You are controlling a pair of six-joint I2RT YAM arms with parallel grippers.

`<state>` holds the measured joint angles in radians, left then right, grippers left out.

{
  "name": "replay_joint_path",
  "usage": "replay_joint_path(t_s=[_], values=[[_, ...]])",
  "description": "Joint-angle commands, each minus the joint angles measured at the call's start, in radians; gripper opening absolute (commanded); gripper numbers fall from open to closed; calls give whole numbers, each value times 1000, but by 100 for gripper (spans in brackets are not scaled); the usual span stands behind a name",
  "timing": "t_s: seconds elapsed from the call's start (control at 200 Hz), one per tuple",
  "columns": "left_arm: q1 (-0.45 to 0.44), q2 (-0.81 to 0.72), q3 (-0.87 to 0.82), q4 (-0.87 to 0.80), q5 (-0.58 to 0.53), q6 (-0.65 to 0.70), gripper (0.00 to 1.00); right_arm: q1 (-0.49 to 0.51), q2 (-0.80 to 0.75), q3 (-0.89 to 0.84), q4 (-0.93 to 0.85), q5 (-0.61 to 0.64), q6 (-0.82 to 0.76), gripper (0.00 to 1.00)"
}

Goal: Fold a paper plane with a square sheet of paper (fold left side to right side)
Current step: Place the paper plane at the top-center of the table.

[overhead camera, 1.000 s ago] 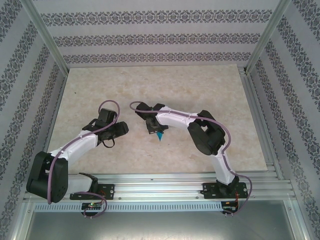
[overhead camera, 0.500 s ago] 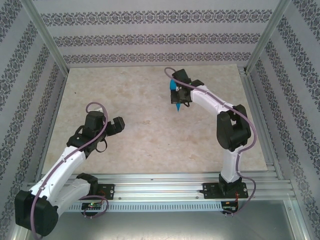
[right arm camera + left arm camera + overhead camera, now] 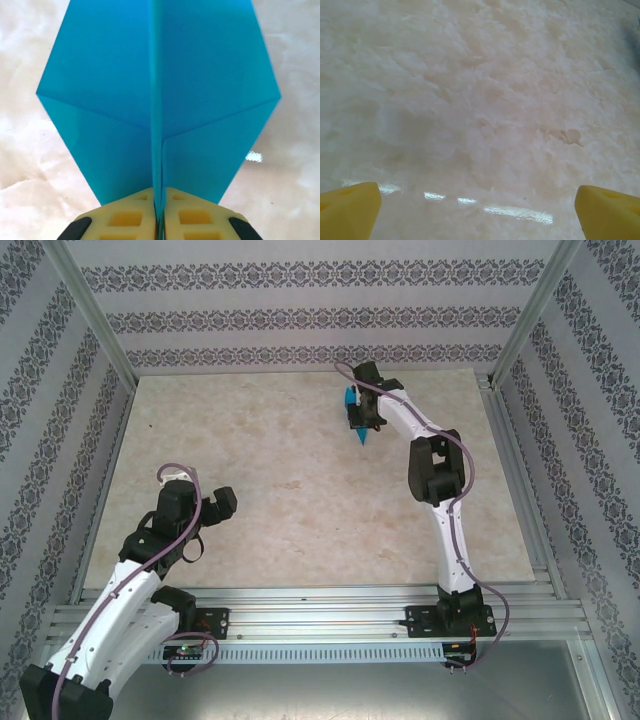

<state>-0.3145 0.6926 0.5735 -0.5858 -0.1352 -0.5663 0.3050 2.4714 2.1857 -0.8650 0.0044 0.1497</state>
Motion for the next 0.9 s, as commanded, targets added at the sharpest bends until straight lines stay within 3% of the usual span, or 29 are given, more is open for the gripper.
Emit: replay_joint_path(t_s=[0.0, 0.26, 0.894], values=[[9, -8, -11, -37, -17, 31, 100, -9, 17, 37, -61, 0, -29, 14], [9, -2, -17, -23, -3, 31, 100, -23, 26, 33, -68, -4, -19, 23], [9, 2, -19, -25, -6, 28, 100, 8, 55, 40, -86, -9, -11, 26]])
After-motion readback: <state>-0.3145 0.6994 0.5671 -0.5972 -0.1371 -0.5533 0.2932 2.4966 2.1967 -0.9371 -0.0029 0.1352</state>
